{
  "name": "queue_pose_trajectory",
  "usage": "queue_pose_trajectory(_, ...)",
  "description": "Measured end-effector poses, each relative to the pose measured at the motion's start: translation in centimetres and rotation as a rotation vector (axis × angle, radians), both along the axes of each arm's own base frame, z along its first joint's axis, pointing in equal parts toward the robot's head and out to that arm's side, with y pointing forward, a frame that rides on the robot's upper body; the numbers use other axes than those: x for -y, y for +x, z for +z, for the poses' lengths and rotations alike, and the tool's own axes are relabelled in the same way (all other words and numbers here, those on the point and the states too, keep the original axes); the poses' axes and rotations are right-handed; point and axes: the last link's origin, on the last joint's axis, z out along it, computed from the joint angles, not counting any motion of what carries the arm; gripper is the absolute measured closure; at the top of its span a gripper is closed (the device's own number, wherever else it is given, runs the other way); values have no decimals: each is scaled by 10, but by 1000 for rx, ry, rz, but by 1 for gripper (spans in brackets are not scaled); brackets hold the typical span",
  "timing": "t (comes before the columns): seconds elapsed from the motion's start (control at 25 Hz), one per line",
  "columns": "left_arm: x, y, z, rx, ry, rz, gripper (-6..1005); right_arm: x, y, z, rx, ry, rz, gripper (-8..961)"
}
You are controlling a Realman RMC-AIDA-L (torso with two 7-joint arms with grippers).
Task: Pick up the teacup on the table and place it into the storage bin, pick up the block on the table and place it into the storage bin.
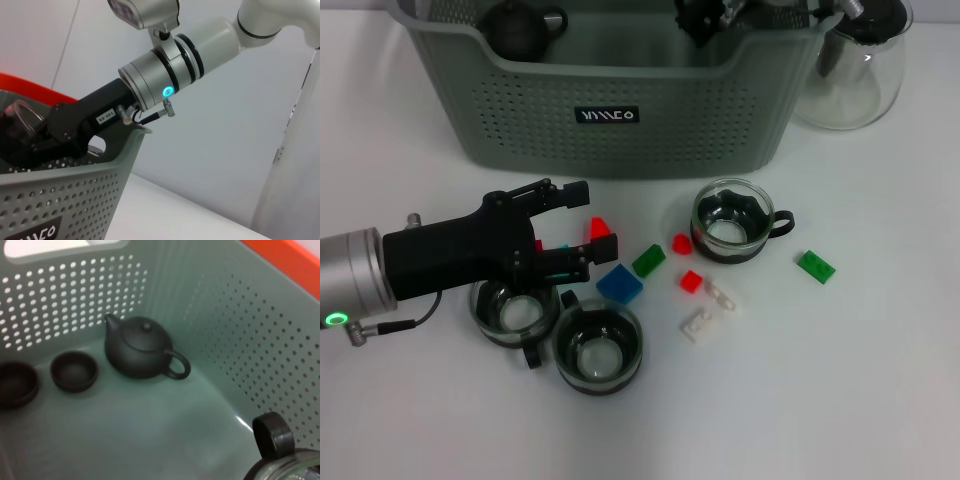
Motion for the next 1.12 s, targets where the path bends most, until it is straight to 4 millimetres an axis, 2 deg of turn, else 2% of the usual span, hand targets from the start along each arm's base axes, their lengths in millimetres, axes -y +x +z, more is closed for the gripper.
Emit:
queue_pose_trajectory(0.48,0,0,0,1,2,0,121,1,2,3,15,-9,-11,899)
queue_pose_trajectory(0.68,0,0,0,2,1,0,121,0,1,5,49,8,-10,859)
queue_pose_trajectory(0.92,0,0,1,4,0,-3,121,-1,-7,12,32,18,11,651)
queue_pose_trajectory(1.04,1,-1,2,5,1,-1,121,-1,-17,21,-2,24,29,415)
queue_pose_trajectory(1.12,2,-1,2,5,1,0,121,1,-27,28,-43,23,40,376)
